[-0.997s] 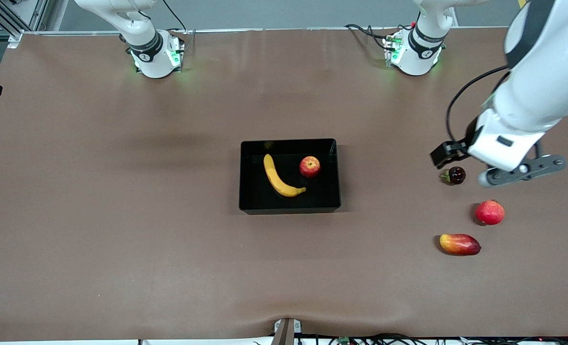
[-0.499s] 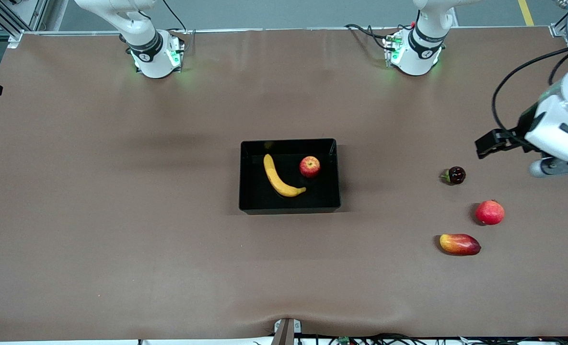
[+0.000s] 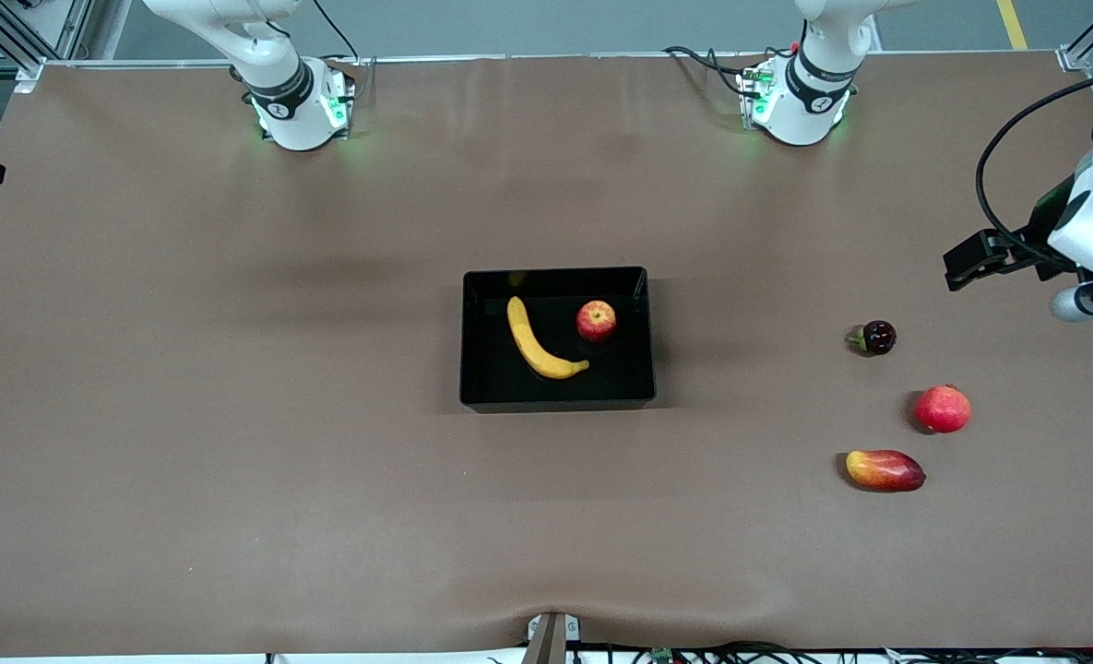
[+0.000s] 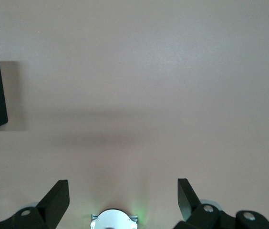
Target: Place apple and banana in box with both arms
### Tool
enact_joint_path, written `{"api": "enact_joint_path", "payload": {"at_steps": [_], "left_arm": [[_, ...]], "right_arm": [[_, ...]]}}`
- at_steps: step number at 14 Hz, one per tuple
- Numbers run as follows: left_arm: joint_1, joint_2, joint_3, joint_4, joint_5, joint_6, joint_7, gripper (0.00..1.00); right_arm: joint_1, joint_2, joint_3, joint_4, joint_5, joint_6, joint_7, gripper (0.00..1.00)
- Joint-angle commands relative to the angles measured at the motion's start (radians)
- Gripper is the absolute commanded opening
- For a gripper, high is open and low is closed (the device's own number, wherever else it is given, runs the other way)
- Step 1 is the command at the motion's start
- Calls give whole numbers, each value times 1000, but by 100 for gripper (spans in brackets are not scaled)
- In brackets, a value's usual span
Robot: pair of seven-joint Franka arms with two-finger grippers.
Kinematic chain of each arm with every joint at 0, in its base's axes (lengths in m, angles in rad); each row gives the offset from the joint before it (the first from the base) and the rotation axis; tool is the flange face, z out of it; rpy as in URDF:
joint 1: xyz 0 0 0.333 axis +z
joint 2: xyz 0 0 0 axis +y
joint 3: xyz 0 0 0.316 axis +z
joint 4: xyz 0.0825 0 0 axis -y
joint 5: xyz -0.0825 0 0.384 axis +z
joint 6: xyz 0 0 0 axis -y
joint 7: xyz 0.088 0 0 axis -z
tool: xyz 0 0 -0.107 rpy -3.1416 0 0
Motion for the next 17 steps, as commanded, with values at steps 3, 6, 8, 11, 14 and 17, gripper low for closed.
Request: {"api": "enact_joint_path", "payload": {"at_steps": [3,6,8,11,14,17], "left_arm": [[22,-36,1,-30,-23,-3,45,100],[21,-40,0,-24,-25,-3,56,100],[22,-43,3,-21,-25,-3,60,100],[22,-66,6,-27,-25,-10,60,100],[21,-65,7,-34,-28,-13,74,100],[-72,-146,128,-150,-37,18,82,100]], "right_arm": [[-13,9,10,21,-7,-12,-16,100],[-13,9,10,21,-7,-12,-16,100],[-13,9,10,21,-7,-12,-16,100],[-13,7,10,21,-7,-14,-15,100],[-13,7,12,21,-7,-14,-13,100],[-13,7,10,19,-7,-14,-15,100]]}}
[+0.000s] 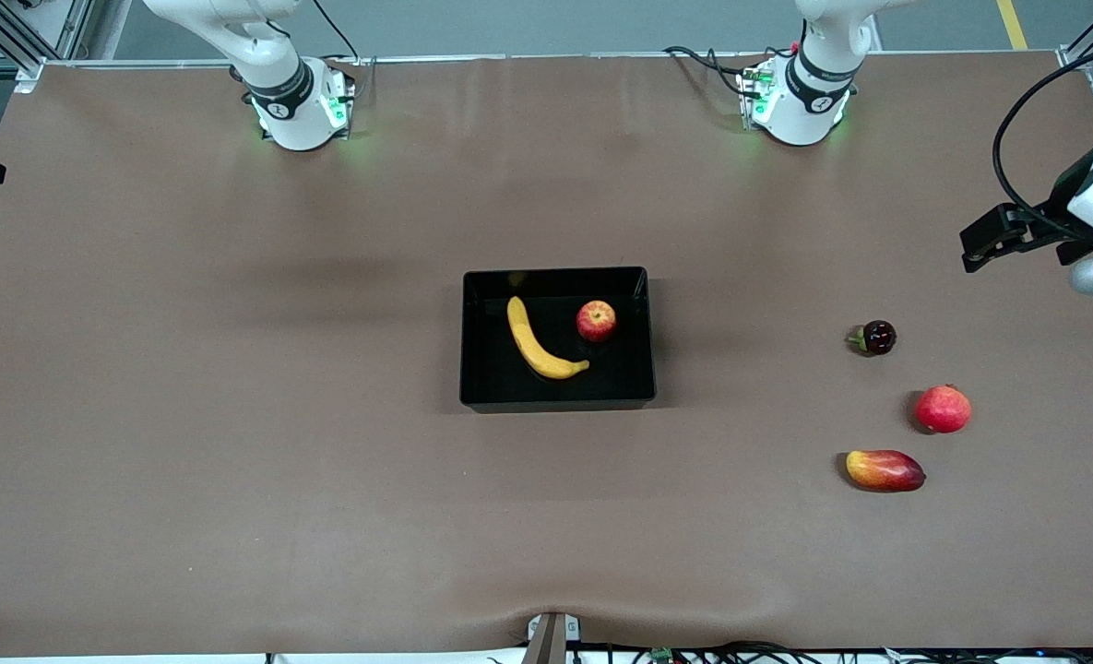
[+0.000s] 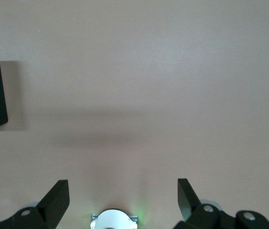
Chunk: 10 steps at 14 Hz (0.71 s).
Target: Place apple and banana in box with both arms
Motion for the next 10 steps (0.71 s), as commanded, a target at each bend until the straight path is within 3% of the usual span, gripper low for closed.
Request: {"api": "enact_joint_path", "payload": {"at_steps": [1,2,6,10], "left_arm": [[-110,-147,163,-186,-44,66,31,100],[-123,-183,189,-231,-61,85,31,100],[-220,-198,297,-217,-76,63,34,100],[-221,-215,303,-201,-78,21,33,100]], "right_arm": [[-13,7,11,19,-7,-14,-14,100],[-13,7,11,19,-7,-14,-14,100],[-13,7,9,19,-7,-14,-14,100],[-13,7,9,19,-7,-14,-14,100]]}}
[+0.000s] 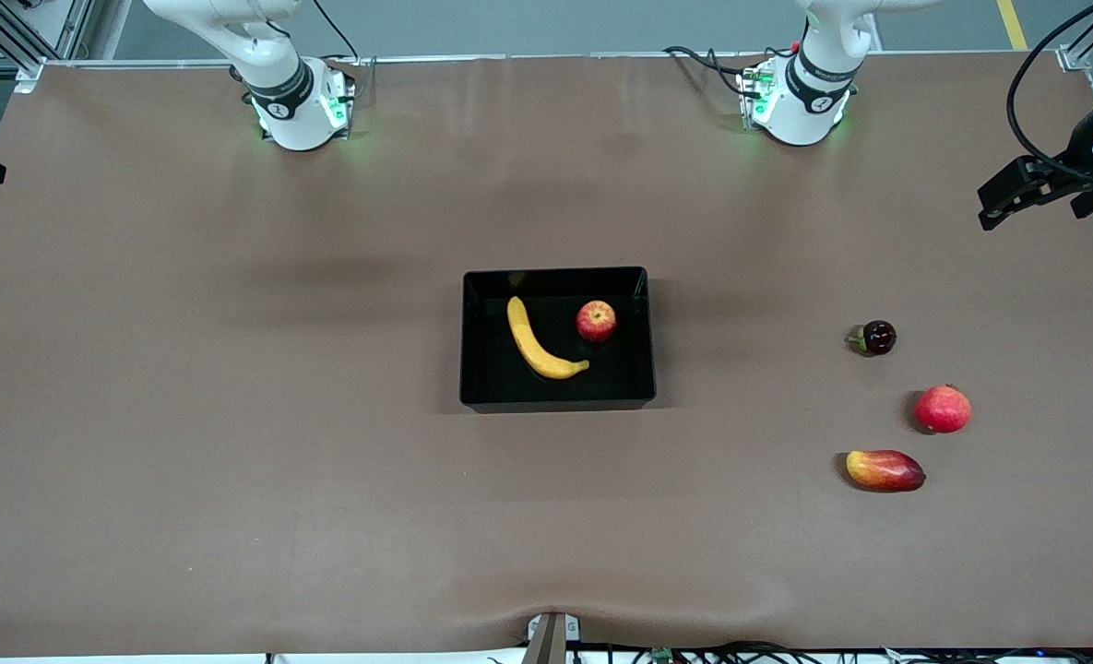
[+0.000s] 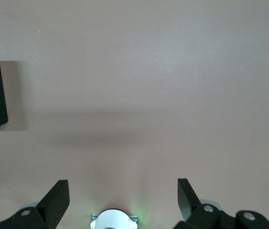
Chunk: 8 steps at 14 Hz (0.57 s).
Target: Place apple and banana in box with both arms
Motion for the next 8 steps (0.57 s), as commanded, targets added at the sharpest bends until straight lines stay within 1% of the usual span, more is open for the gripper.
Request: {"api": "enact_joint_path", "payload": {"at_steps": [1,3,4,8], "left_arm": [[-17,-29,32,-13,-20,-23,17,100],[-78,-40,101,-15,-18,-30,19,100],[-86,-40,115,-13,-18,-31,19,100],[-86,-29,110,10,-21,-33,19,100]], "right_arm": [[-13,7,9,19,-7,-14,-14,100],[-14,7,9,18,-7,-15,-13,100],[-14,7,9,18,-7,-15,-14,100],[-13,7,9,18,-7,-14,-11,100]]}}
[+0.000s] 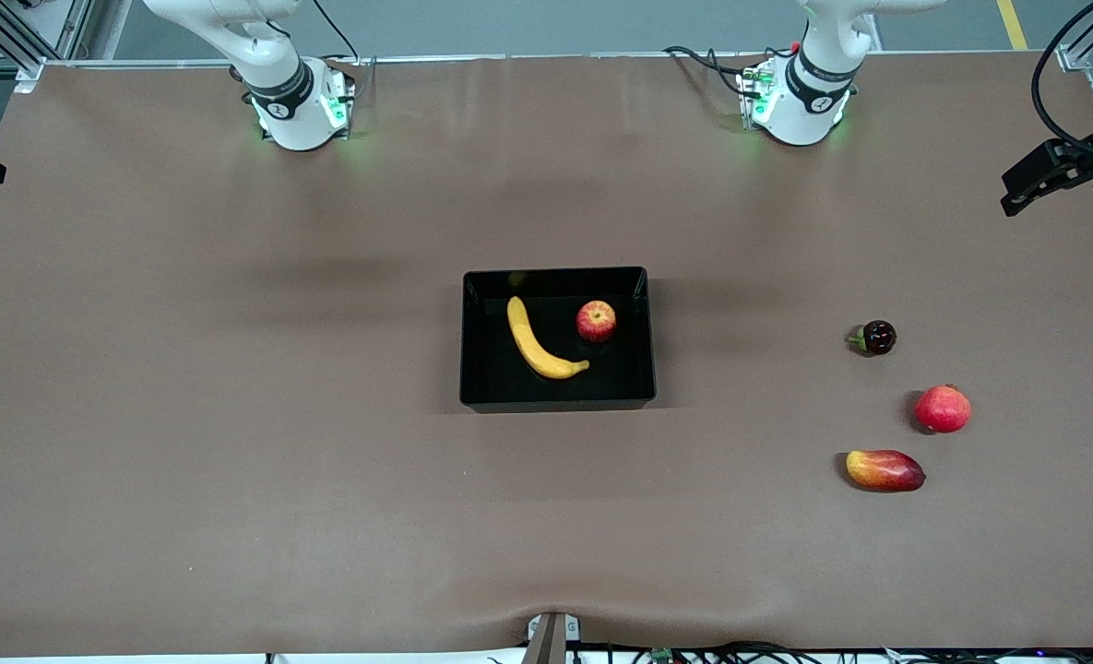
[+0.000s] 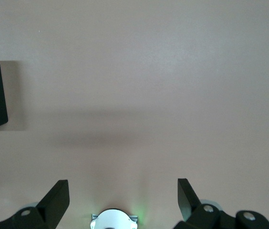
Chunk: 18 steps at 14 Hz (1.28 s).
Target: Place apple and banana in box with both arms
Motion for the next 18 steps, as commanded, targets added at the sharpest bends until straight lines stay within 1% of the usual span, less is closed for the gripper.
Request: {"api": "enact_joint_path", "payload": {"at_steps": [1,9,18], "left_arm": [[-14,-10,13,8,-44,-12,18,100],[-16,-5,12,3,-72,-24,55,100],[-14,4,15,11,-66,-27,52,100]], "right_arm": [[-13,7,9,19,-7,-13,-13,100],[-13,7,9,18,-7,-15,-11,100],[-16,9,9,18,-7,-13,-16,100]]}}
